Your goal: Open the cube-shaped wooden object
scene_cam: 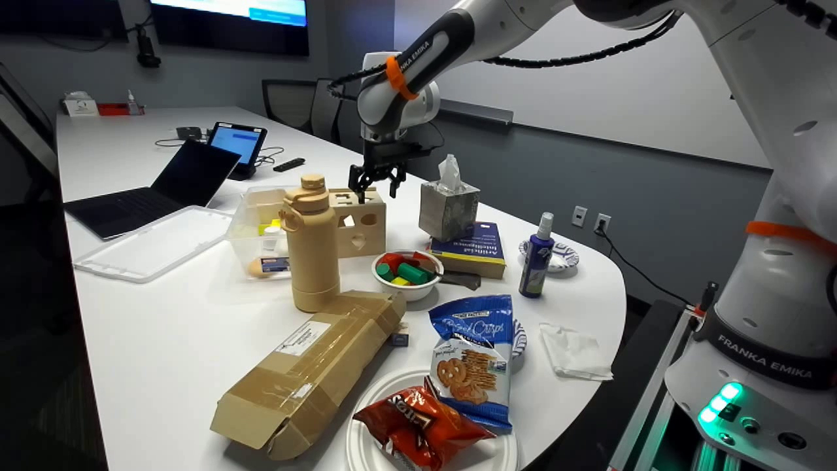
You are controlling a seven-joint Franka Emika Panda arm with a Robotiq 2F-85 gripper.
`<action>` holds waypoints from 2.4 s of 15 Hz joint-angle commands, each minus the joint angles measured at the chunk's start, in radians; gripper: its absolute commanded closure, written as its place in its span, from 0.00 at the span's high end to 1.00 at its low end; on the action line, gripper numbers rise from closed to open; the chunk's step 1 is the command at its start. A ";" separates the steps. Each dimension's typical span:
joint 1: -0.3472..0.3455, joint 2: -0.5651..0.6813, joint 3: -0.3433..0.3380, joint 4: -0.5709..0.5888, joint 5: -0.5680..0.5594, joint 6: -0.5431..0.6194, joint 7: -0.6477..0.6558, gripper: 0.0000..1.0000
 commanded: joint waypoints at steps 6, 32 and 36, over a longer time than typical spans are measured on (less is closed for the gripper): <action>0.018 0.025 -0.050 0.029 -0.063 -0.019 0.079 1.00; -0.041 0.052 -0.023 0.116 0.024 -0.063 0.118 1.00; -0.026 0.082 -0.044 0.134 0.002 -0.050 0.145 1.00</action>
